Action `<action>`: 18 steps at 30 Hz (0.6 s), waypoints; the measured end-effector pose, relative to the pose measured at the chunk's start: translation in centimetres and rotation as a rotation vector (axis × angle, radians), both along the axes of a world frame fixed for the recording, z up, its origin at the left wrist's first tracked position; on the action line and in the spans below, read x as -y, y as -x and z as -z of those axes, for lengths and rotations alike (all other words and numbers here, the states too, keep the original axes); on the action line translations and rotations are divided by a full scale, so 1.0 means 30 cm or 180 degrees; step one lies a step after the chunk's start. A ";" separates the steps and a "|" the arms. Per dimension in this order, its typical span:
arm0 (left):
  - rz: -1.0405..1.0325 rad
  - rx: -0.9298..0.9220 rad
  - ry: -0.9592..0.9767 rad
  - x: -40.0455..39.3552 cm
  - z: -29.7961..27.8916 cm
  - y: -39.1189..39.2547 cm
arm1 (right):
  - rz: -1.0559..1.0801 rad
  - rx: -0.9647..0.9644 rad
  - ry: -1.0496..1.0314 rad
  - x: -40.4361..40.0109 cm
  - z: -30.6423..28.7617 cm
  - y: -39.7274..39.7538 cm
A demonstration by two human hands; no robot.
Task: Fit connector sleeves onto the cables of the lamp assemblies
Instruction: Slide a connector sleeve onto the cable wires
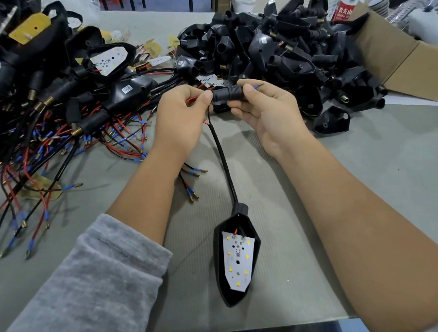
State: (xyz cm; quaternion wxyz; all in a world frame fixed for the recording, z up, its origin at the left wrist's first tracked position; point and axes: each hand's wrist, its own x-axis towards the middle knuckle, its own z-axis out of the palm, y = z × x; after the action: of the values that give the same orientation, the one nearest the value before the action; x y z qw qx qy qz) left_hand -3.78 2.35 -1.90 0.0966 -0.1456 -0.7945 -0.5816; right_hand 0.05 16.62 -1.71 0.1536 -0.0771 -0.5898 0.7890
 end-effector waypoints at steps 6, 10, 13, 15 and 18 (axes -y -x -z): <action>-0.0091 0.0232 -0.0200 -0.010 0.000 0.004 | 0.0212 0.0125 0.0182 0.001 -0.001 0.008; -0.0194 0.0269 -0.0252 -0.003 0.002 0.012 | 0.0218 0.0092 0.0333 -0.003 -0.006 0.005; -0.0188 0.0253 -0.0186 0.000 0.006 0.014 | 0.0104 -0.0013 0.0378 0.000 -0.013 -0.003; -0.0170 0.0222 -0.0180 -0.001 0.007 0.014 | 0.0071 -0.0015 0.0391 0.001 -0.015 -0.006; -0.0036 0.0210 -0.0175 -0.001 0.008 0.012 | 0.0060 0.0053 0.0414 -0.001 -0.017 -0.007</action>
State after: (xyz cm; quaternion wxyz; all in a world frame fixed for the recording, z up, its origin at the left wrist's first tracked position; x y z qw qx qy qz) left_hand -4.13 2.38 -2.14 0.0776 -0.1192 -0.7818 -0.6071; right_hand 0.27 16.65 -1.21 0.1508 -0.0991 -0.5378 0.8236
